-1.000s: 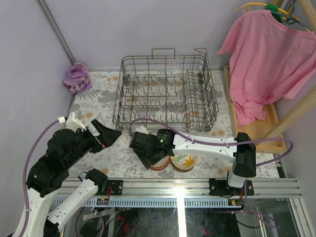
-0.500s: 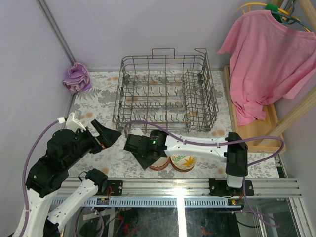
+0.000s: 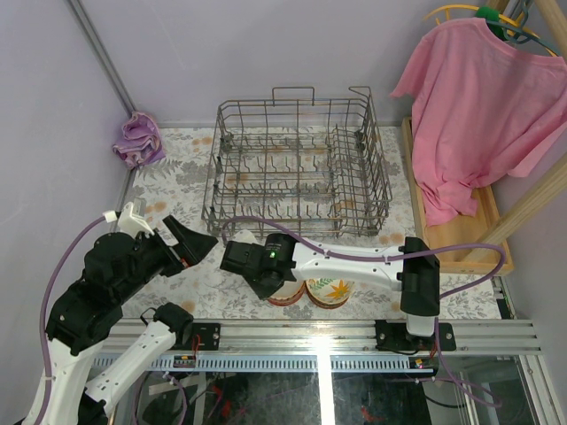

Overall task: Load the bowls into the dish rack
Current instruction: Pick up the bowl from the center of the board.

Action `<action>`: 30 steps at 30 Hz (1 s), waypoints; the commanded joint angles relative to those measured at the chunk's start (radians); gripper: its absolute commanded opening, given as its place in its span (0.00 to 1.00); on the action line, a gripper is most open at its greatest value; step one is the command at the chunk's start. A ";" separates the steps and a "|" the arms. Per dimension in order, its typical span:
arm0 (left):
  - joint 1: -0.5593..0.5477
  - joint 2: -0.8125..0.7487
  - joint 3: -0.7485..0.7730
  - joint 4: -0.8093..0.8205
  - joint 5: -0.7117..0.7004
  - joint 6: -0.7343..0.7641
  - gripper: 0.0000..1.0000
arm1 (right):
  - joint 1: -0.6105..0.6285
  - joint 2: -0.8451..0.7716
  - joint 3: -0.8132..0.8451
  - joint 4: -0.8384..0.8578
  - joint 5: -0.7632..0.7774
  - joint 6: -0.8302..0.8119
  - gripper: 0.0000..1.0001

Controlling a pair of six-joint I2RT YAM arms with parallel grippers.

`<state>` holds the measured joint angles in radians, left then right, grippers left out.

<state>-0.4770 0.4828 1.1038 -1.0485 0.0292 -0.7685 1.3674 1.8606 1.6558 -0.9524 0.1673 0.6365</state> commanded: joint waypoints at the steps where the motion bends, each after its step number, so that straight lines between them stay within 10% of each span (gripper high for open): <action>1: -0.003 -0.014 0.011 0.007 0.040 0.019 1.00 | 0.009 0.003 0.038 -0.019 0.014 -0.003 0.16; 4: -0.002 -0.016 0.006 0.010 0.046 0.018 1.00 | 0.009 0.000 0.047 -0.041 0.041 0.002 0.00; 30: -0.003 0.110 0.147 -0.014 0.023 0.013 1.00 | 0.009 -0.219 0.049 0.097 0.123 0.041 0.00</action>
<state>-0.4770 0.5735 1.2278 -1.0595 0.0349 -0.7597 1.3682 1.7180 1.6833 -0.9169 0.2520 0.6739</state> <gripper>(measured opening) 0.996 0.026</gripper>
